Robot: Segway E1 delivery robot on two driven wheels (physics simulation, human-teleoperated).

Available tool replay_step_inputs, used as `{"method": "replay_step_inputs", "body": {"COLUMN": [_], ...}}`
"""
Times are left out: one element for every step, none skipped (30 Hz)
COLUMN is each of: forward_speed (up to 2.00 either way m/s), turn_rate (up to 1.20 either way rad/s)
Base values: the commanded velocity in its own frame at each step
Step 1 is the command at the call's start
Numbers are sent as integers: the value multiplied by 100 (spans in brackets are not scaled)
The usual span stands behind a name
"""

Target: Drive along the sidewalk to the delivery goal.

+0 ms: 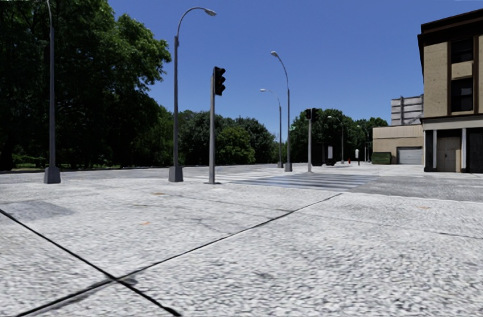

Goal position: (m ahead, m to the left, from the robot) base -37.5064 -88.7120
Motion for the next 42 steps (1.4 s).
{"method": "replay_step_inputs", "body": {"forward_speed": [200, 200, 200, 200, 200, 200, 200, 200, 200, 200, 200, 200, 200, 200, 200, 200, 200, 200, 200, 200, 200, 200, 200, 200, 200, 200, 200, 200, 200, 200, 200, 200, 200, 200, 200, 200, 200, 200, 200, 200, 200, 200], "turn_rate": [0, 0, 0, 0, 0, 0, 0, 0, 0, 0, 0, 0, 0, 0, 0, 0, 0, 0, 0, 0, 0, 0, 0, 0, 0, 0, 0, 0, 0, 0, 0, 0, 0, 0, 0, 0, 0, 0, 0, 0, 0, 0]}}
